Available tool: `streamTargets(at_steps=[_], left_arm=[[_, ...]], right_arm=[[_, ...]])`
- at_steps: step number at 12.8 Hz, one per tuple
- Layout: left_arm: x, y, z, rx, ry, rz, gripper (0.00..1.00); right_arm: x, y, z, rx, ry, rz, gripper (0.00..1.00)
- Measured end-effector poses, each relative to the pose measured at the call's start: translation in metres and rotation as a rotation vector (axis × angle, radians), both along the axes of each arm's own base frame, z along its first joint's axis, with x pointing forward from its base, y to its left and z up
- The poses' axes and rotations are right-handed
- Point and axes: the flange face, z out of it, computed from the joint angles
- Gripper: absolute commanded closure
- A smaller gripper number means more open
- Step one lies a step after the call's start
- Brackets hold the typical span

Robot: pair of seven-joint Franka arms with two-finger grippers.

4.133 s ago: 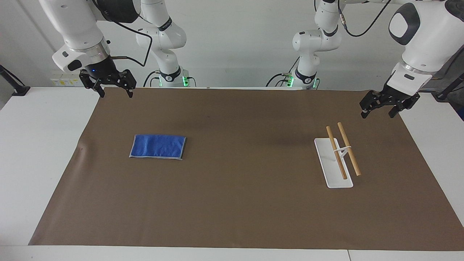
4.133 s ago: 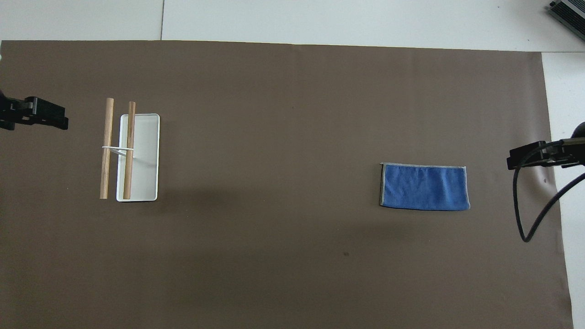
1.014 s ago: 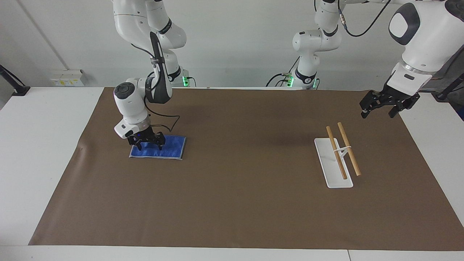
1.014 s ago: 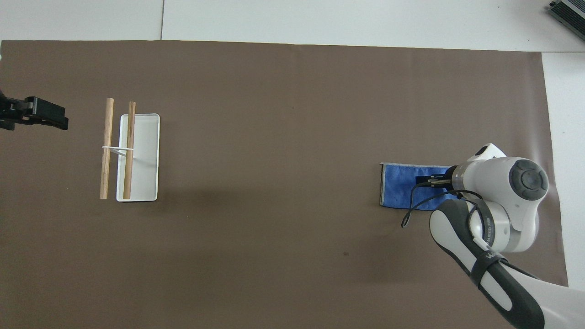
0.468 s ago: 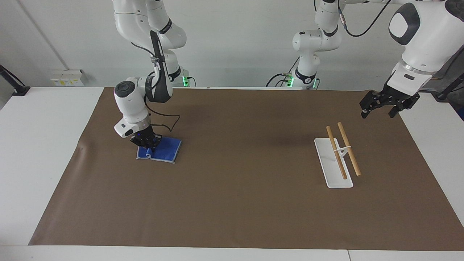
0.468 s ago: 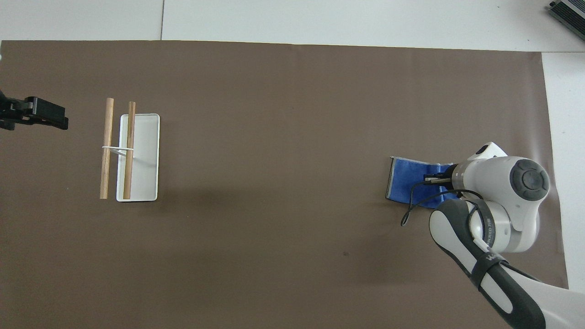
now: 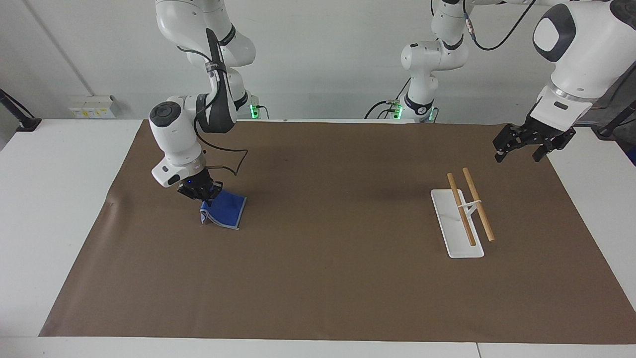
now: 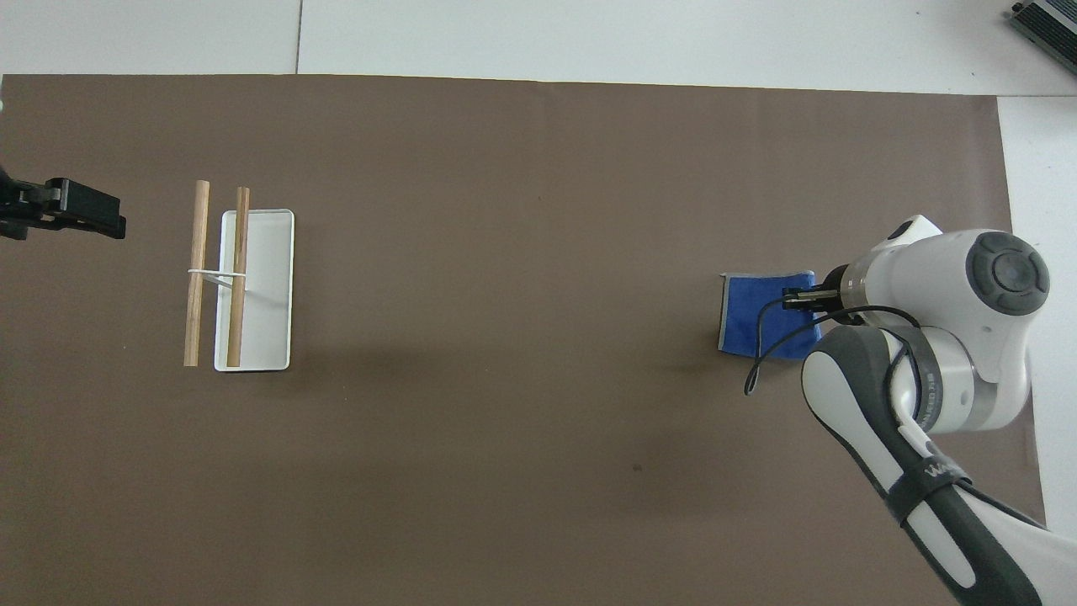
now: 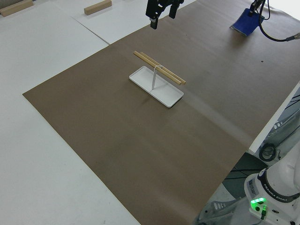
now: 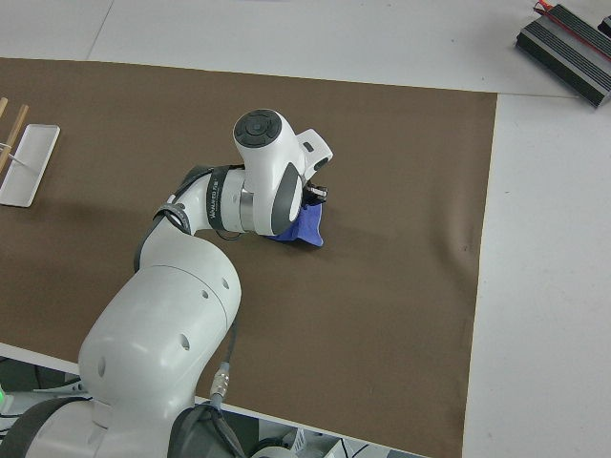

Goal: Right arm passes towel to left arm to hang
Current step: 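Lift the towel with the right gripper while the left gripper reaches forward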

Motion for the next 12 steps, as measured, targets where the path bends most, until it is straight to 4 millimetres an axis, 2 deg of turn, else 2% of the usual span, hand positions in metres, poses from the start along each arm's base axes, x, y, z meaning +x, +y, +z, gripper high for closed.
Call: streamTargets(at_steps=[4,7,10,12], left_arm=[[-0.001,-0.011,0.001,-0.002,-0.002,-0.02,0.0],[-0.004,-0.014,0.006,-0.002,-0.01,-0.021,0.0],[-0.005,-0.016,0.005,-0.008,-0.008,0.048,0.0],[-0.005,-0.031,-0.001,-0.065,-0.024,0.16,0.0]], right_arm=[[0.015,0.035,0.056,0.029,-0.026,-0.026,1.0],[0.025,0.054,0.09,0.193,-0.052,-0.102,1.0],[0.03,0.062,0.106,0.398,-0.053,-0.204,1.0],[0.031,0.068,0.11,0.553,-0.035,-0.283,1.0]])
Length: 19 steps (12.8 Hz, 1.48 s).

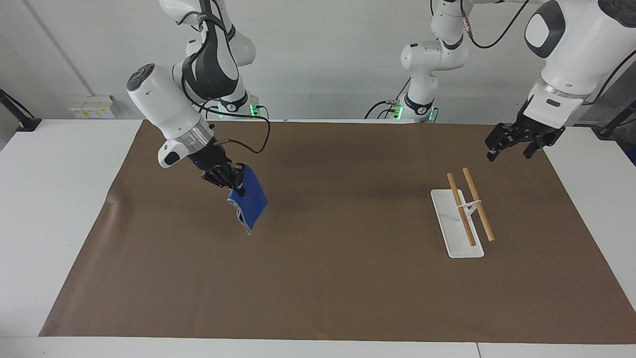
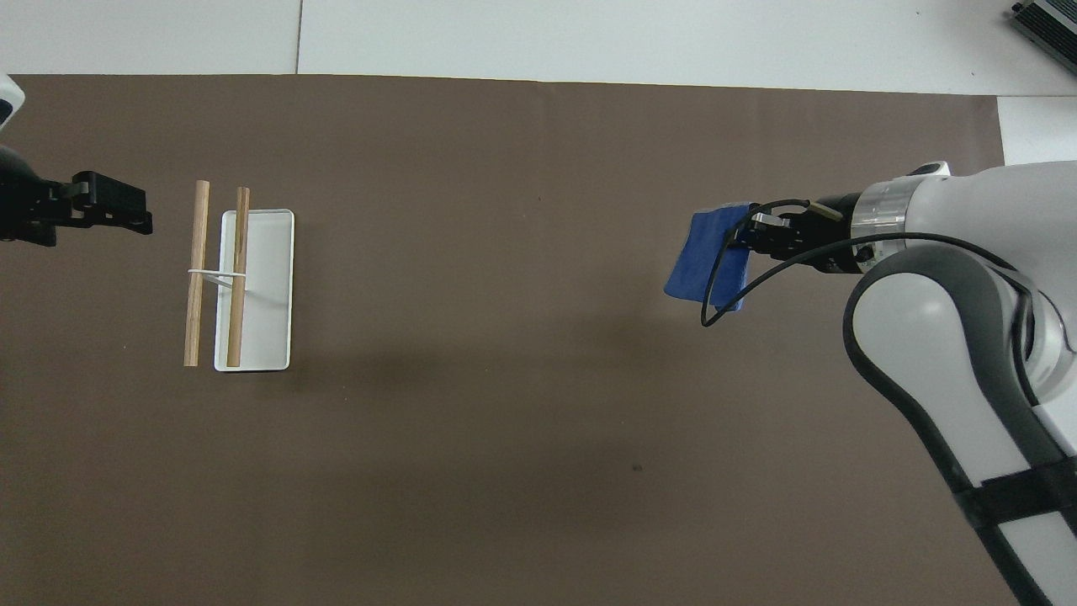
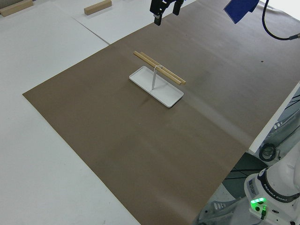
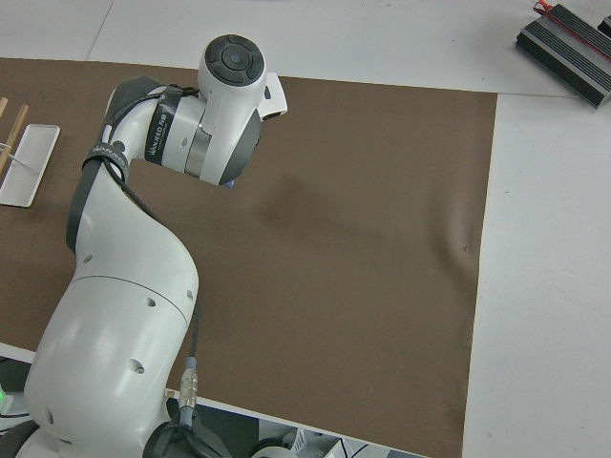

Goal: Right arm passes towel to left arm to hang
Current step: 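Lift the towel with the right gripper while the left gripper reaches forward, then grasp the towel with the left gripper while the right gripper releases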

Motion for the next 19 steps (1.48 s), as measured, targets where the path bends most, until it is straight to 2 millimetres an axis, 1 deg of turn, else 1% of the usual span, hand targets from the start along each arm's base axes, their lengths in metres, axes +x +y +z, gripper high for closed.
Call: streamTargets(at_steps=[3,4,5,8,10,12,13,14,15,16,18,19], left_arm=[[-0.002,-0.028,-0.026,-0.159,-0.075,0.247,0.0],[-0.004,-0.034,-0.032,-0.207,-0.084,0.332,0.0],[-0.005,-0.039,-0.034,-0.266,-0.09,0.422,0.0],[-0.001,-0.048,-0.036,-0.443,-0.142,0.728,0.0],[-0.002,-0.071,-0.047,-0.509,-0.163,0.872,0.0],[-0.008,-0.096,-0.059,-0.544,-0.144,0.961,0.0],[-0.012,-0.109,-0.063,-0.562,-0.136,0.99,0.0],[-0.015,-0.124,-0.063,-0.585,-0.133,1.018,0.0],[-0.019,-0.138,-0.062,-0.61,-0.133,1.041,0.0],[-0.021,-0.147,-0.061,-0.628,-0.133,1.058,0.0],[-0.025,-0.158,-0.062,-0.655,-0.132,1.087,0.0],[-0.026,-0.162,-0.066,-0.669,-0.133,1.107,0.0]], right_arm=[[0.004,0.005,0.006,0.224,0.018,-0.132,1.0],[0.005,0.011,0.007,0.278,0.022,-0.167,1.0],[0.006,0.02,0.007,0.33,0.024,-0.202,1.0],[0.004,0.067,0.004,0.463,0.036,-0.316,1.0],[0.0,0.099,-0.004,0.56,0.052,-0.411,1.0],[-0.01,0.132,-0.012,0.63,0.07,-0.488,1.0],[-0.015,0.145,-0.015,0.644,0.077,-0.503,1.0],[-0.018,0.153,-0.017,0.655,0.088,-0.512,1.0],[-0.019,0.156,-0.018,0.672,0.102,-0.524,1.0],[-0.02,0.158,-0.02,0.693,0.119,-0.538,1.0],[-0.022,0.178,-0.026,0.731,0.158,-0.549,1.0],[-0.022,0.186,-0.028,0.745,0.172,-0.557,1.0]])
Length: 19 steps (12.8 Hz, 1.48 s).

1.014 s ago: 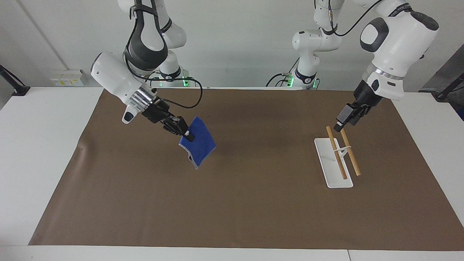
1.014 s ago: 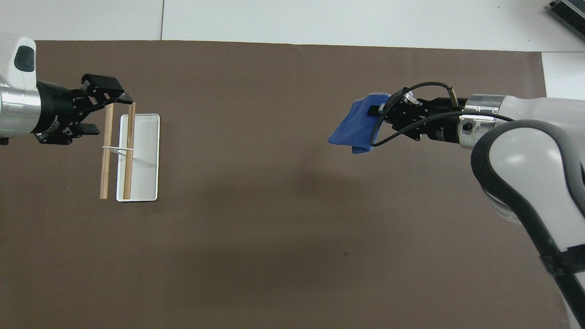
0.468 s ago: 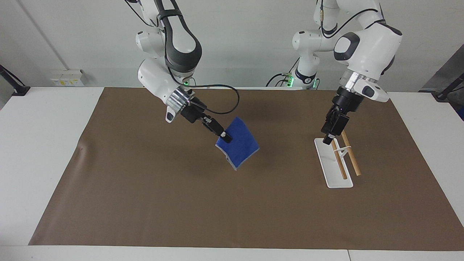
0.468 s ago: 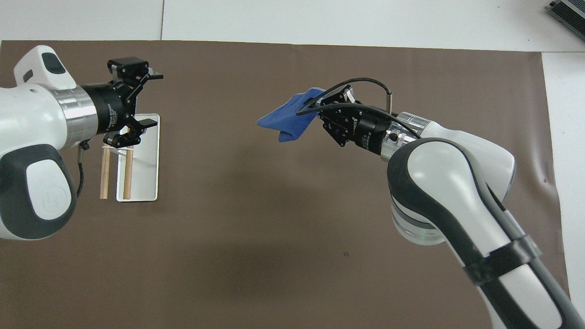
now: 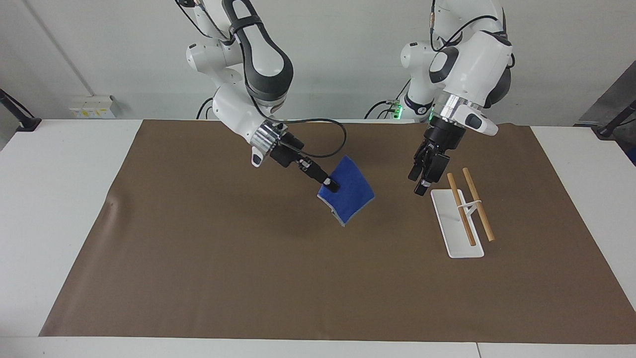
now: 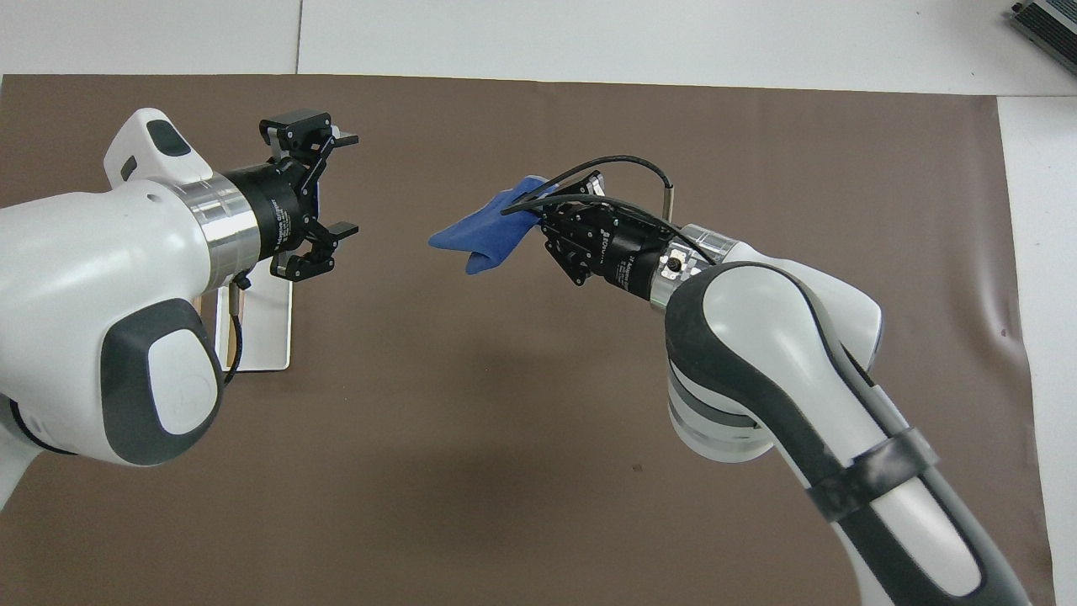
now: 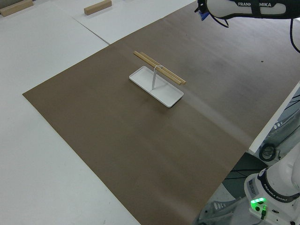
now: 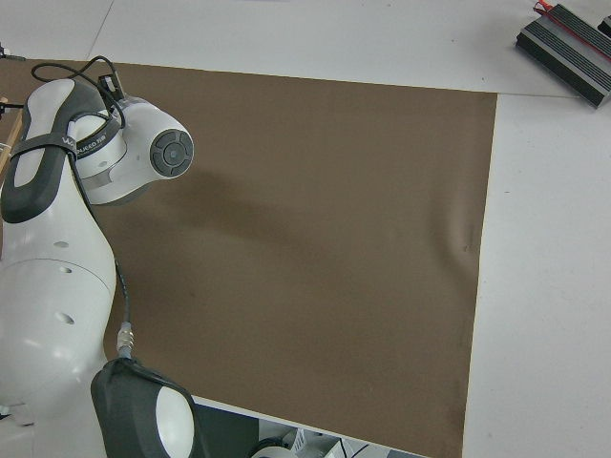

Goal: Right arm passes towel to left arm to hang
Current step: 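Grasp the towel with the left gripper while the right gripper releases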

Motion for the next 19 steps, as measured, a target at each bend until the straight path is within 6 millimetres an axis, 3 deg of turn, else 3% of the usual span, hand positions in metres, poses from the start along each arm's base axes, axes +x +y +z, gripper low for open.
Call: streamTargets(at_steps=[3,6,9,10,11,12,14,15,19], left_arm=[[-0.009,-0.025,-0.022,-0.022,0.019,0.008,0.0],[-0.017,-0.037,-0.039,-0.014,0.049,-0.01,0.0],[-0.02,-0.042,-0.038,-0.019,0.03,-0.013,0.0],[-0.02,-0.043,-0.037,-0.022,0.021,-0.012,0.06],[-0.02,-0.044,-0.037,-0.023,0.019,-0.013,0.26],[-0.02,-0.044,-0.037,-0.023,0.018,-0.013,0.56],[-0.02,-0.044,-0.037,-0.023,0.016,-0.012,0.93],[-0.02,-0.044,-0.036,-0.023,0.015,-0.012,1.0],[-0.02,-0.044,-0.036,-0.024,0.014,-0.012,1.0]], right_arm=[[0.005,0.007,0.008,0.105,0.043,-0.056,1.0],[0.006,0.009,0.015,0.189,0.074,-0.099,1.0],[0.006,0.01,0.015,0.206,0.082,-0.107,1.0],[0.006,0.01,0.016,0.207,0.081,-0.107,1.0],[0.006,0.01,0.016,0.207,0.081,-0.107,1.0],[0.007,0.01,0.016,0.209,0.081,-0.107,1.0],[0.007,0.011,0.016,0.226,0.089,-0.116,1.0],[0.007,0.011,0.016,0.233,0.092,-0.119,1.0],[0.001,0.024,0.016,0.255,0.106,-0.111,1.0]])
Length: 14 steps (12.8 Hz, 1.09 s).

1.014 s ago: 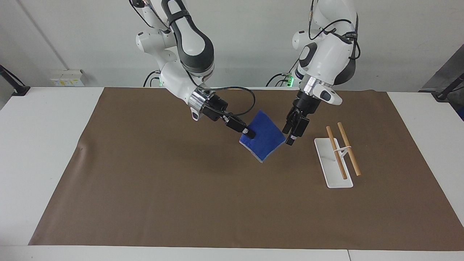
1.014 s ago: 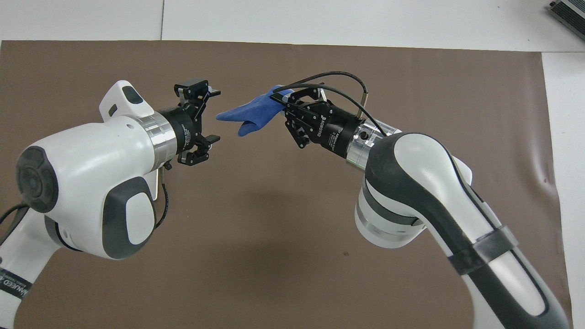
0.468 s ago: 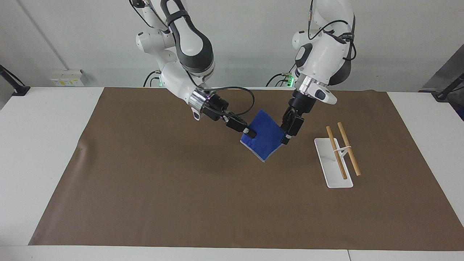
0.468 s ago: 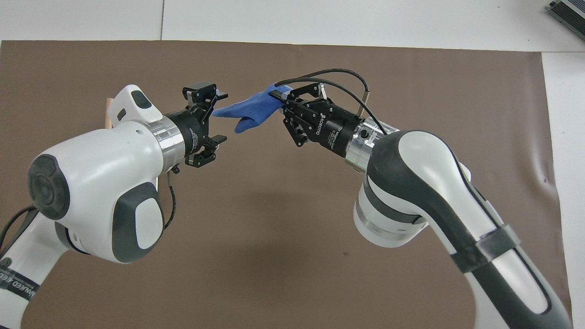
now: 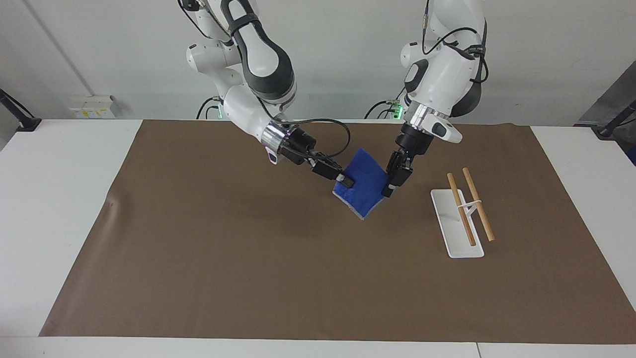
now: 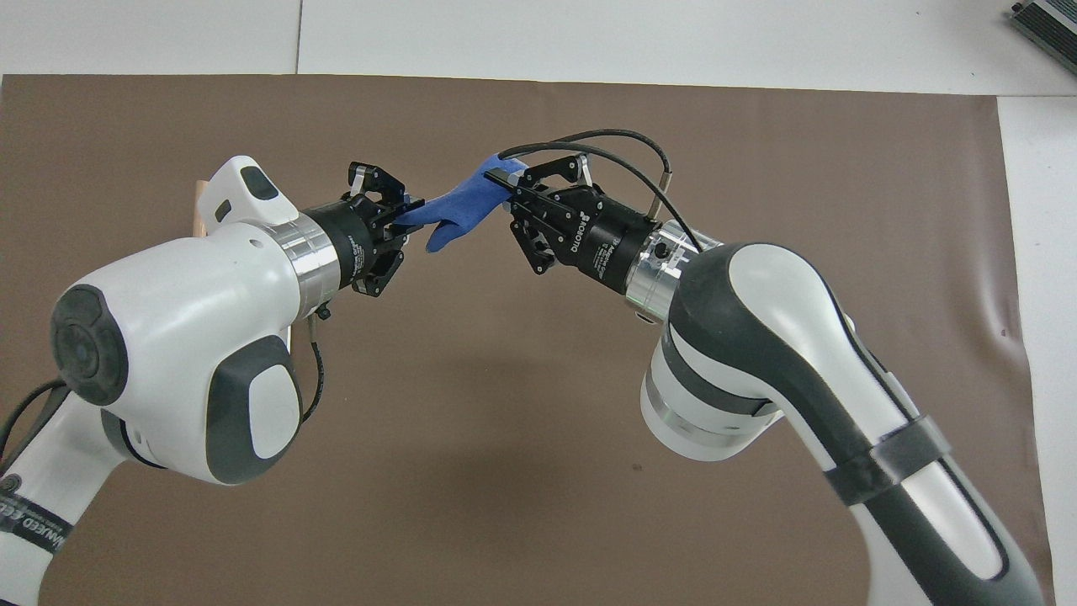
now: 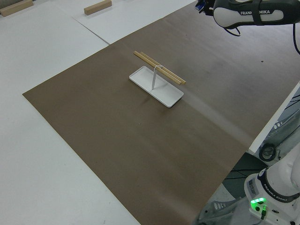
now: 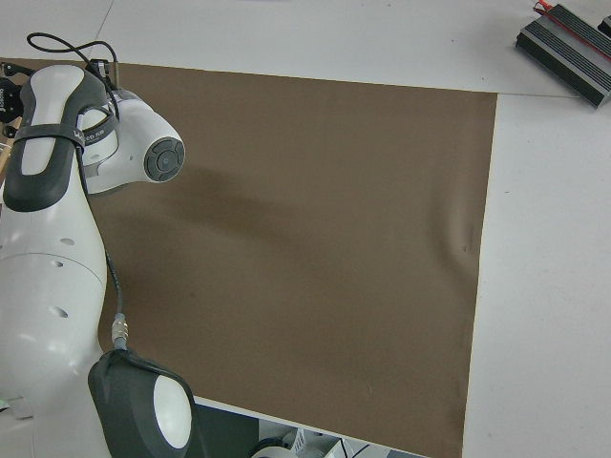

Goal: Right arm passes towel to left arm to hang
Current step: 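Grasp the towel with the left gripper while the right gripper releases, then carry the towel over the tray while the right gripper withdraws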

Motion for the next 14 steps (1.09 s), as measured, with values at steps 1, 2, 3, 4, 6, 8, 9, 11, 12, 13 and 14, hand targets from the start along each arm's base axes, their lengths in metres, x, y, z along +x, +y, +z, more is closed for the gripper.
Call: streamTargets(at_steps=[1,2,3,4,6,8,9,11,12,13,14], left_arm=[[0.0,0.001,0.0,0.0,-0.001,0.001,1.0],[0.001,0.002,0.0,-0.001,-0.005,0.005,1.0],[0.003,0.004,0.001,0.001,-0.015,0.004,1.0],[0.004,0.006,0.001,0.007,-0.027,-0.003,1.0],[0.008,0.011,0.0,0.018,-0.045,-0.012,1.0],[0.012,0.02,-0.001,0.026,-0.051,-0.008,1.0],[0.015,0.026,-0.002,0.034,-0.056,-0.009,1.0],[0.02,0.038,-0.004,0.051,-0.064,-0.012,1.0],[0.023,0.045,-0.007,0.059,-0.064,-0.01,1.0],[0.025,0.053,-0.011,0.07,-0.063,-0.01,1.0],[0.027,0.061,-0.017,0.085,-0.06,-0.013,1.0]], right_arm=[[-0.001,0.002,0.0,0.001,0.001,0.003,1.0],[-0.001,0.002,0.0,0.001,0.001,0.002,1.0],[-0.001,0.001,0.0,-0.003,0.002,-0.005,1.0],[-0.001,0.0,-0.001,-0.008,0.003,-0.013,1.0],[0.0,-0.001,-0.001,-0.013,0.004,-0.021,0.09],[0.001,-0.007,-0.004,-0.043,-0.004,-0.05,0.0],[0.003,-0.013,-0.006,-0.088,-0.032,-0.064,0.0],[0.008,-0.022,-0.012,-0.224,-0.114,-0.049,0.0],[0.011,-0.026,-0.017,-0.315,-0.163,-0.021,0.0],[0.015,-0.031,-0.023,-0.421,-0.218,0.017,0.0],[0.018,-0.037,-0.03,-0.518,-0.267,0.06,0.0]])
